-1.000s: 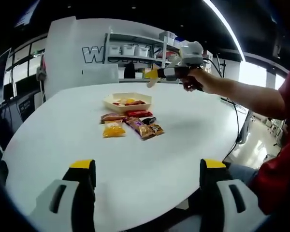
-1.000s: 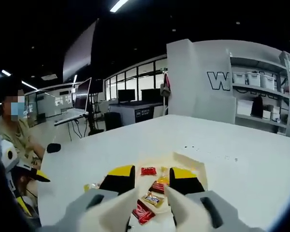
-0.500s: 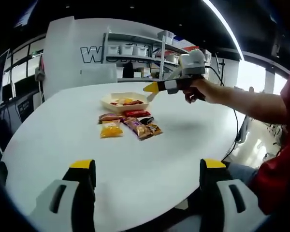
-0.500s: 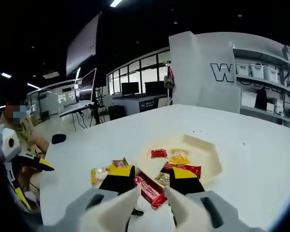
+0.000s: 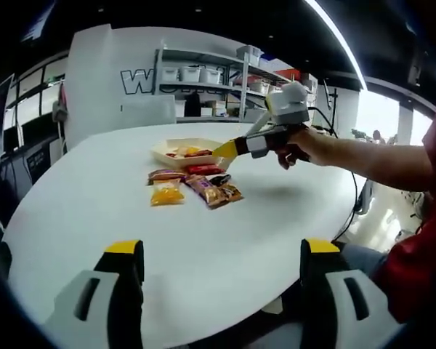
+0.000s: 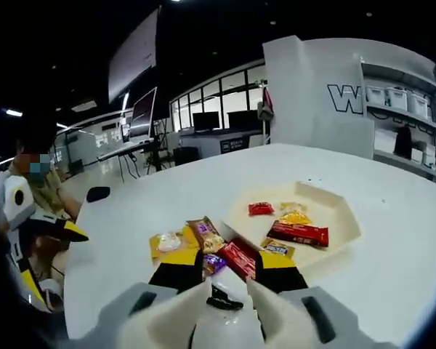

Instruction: Place the target food into the container with the food tongs after gripping and lifting it, then release it inside without dropping or visibly crushing the food.

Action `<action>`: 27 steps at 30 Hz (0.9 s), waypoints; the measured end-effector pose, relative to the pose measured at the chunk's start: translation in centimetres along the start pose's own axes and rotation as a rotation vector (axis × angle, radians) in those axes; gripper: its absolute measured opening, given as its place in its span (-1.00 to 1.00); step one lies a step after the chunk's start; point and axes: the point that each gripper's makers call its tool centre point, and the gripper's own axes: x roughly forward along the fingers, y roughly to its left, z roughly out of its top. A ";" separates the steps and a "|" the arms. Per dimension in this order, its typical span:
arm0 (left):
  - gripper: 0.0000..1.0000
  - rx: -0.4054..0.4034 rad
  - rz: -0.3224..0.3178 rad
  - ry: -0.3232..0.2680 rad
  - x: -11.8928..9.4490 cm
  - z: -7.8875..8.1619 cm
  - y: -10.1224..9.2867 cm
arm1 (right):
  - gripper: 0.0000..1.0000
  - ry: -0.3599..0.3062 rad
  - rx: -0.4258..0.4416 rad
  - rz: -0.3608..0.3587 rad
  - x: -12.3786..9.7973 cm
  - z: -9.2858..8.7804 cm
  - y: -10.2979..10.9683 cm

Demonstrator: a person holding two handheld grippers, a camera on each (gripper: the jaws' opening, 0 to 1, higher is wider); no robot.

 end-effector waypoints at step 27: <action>0.71 0.003 -0.003 0.011 0.2 -0.2 0.0 | -0.54 0.047 0.100 -0.056 -1.0 -1.7 -2.2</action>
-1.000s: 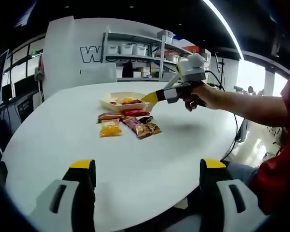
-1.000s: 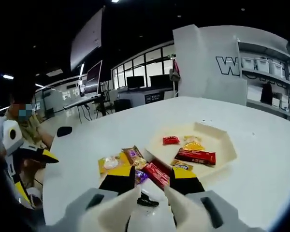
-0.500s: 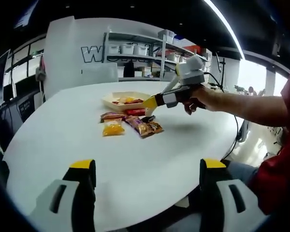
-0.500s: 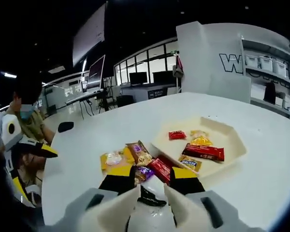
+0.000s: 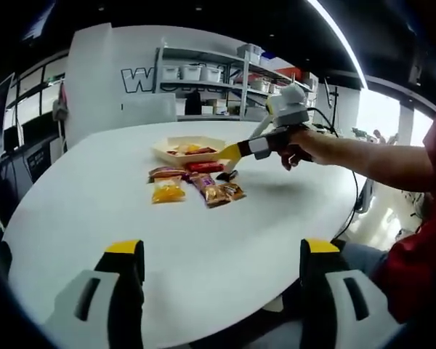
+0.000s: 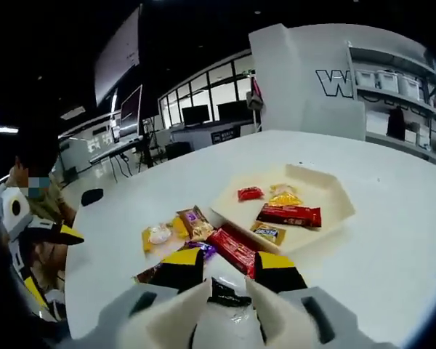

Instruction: Place the target food into the container with the food tongs after gripping and lifting it, then release it inside without dropping or visibly crushing the food.

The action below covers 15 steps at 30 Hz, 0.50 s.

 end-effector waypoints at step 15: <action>0.72 0.013 -0.018 0.002 0.6 0.5 -0.9 | -0.54 -0.012 -0.047 -0.145 -3.1 0.9 -3.5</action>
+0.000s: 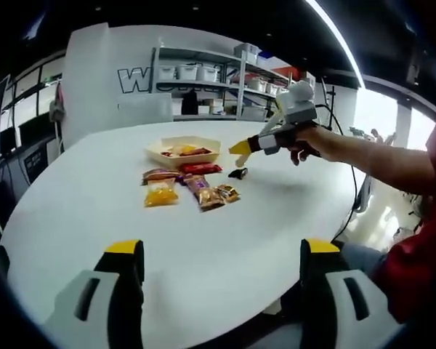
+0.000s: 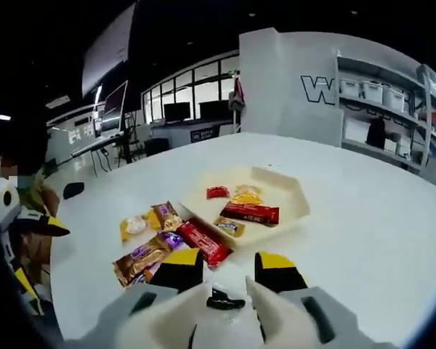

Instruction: Place the target food into the container with the food tongs after gripping and lifting it, then release it inside without dropping or visibly crushing the food.

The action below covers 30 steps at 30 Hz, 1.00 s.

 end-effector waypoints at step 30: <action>0.72 0.019 -0.028 -0.018 0.1 0.6 -1.7 | -0.53 0.142 -0.034 -0.027 -3.6 -4.4 -1.1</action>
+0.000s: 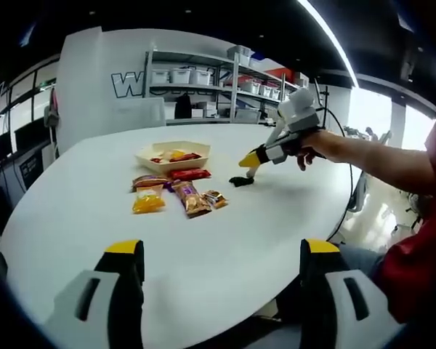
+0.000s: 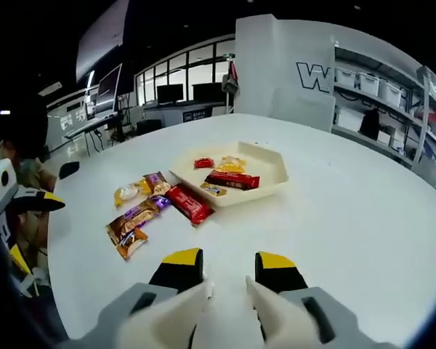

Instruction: Place the target food into the container with the food tongs after gripping and lifting it, then release it inside without dropping or visibly crushing the food.

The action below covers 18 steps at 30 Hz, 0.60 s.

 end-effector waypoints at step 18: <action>0.72 0.011 -0.009 0.004 0.0 0.1 -0.4 | -0.51 -0.053 0.083 0.137 -1.2 1.2 2.9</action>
